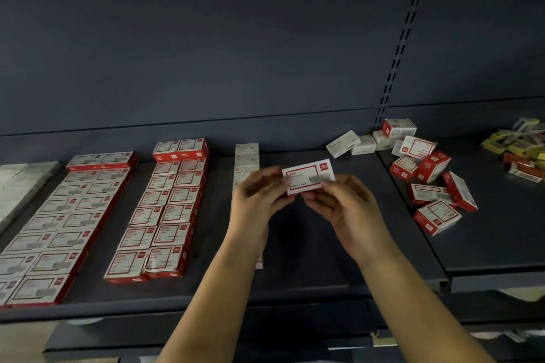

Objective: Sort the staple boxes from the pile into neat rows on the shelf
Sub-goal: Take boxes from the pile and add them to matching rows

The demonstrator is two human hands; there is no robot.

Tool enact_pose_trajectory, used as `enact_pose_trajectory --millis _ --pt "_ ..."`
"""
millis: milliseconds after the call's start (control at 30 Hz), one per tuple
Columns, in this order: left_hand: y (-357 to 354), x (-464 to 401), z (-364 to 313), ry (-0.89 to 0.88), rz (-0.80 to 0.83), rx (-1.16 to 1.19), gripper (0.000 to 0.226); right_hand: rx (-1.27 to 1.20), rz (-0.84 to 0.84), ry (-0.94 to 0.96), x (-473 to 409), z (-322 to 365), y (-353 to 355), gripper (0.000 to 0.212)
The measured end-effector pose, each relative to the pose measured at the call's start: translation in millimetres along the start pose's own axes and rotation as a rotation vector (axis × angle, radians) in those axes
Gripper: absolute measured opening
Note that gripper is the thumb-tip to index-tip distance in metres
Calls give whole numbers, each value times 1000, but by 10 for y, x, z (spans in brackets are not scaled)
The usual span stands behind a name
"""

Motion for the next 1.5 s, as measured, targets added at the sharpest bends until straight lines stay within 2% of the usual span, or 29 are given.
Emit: enact_pose_trajectory --millis 200,333,400,467,533,600,733,867,1033,1167,1267,1333,1500 --pt "188 70 17 20 -39 25 27 -39 3 -39 5 -173 -72 18" --pt "363 135 -27 20 -61 42 21 116 0 -32 6 -219 -147 15" --pt "484 162 -56 30 -83 46 19 289 -23 13 1 -199 -199 22" --pt "614 183 -113 34 -101 48 18 593 -17 116 -3 -105 -321 38" --pt "743 202 -194 31 -106 66 18 1029 76 284 -5 -2 -635 53" --pt "869 229 -292 22 -93 64 18 1353 213 431 -13 -55 -1032 62" --pt "1300 310 -581 -34 -117 -58 17 1677 357 593 -107 -318 -1825 56" --pt "1942 402 -946 -98 -169 -139 19 1774 452 544 -305 -690 -2488 54" --pt "2804 484 -1459 -201 -236 -469 16 1747 553 465 -505 -1224 -3184 50" --pt "3489 498 -1856 -281 -329 -1040 19 1715 584 402 -735 -1726 -3528 52" --pt "3829 380 -1977 -235 -342 -1367 21 1696 566 332 -967 -2052 -3687 52" --pt "3979 230 -1961 -164 -283 -1511 23 1695 534 282 -1142 -2217 -3770 50" --pt "4272 -103 -1832 48 -103 -1655 25 1710 462 208 -1570 -2501 -3938 45"
Point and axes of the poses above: each hand's wrist, its own x-axis away from the middle knuckle, its own y-axis out of the back of the hand, z = x × y, the point moved 10 cm from there along -x, towards the middle knuckle, and after that the axes turned 10 degrees about z, right-handed, at the moved point
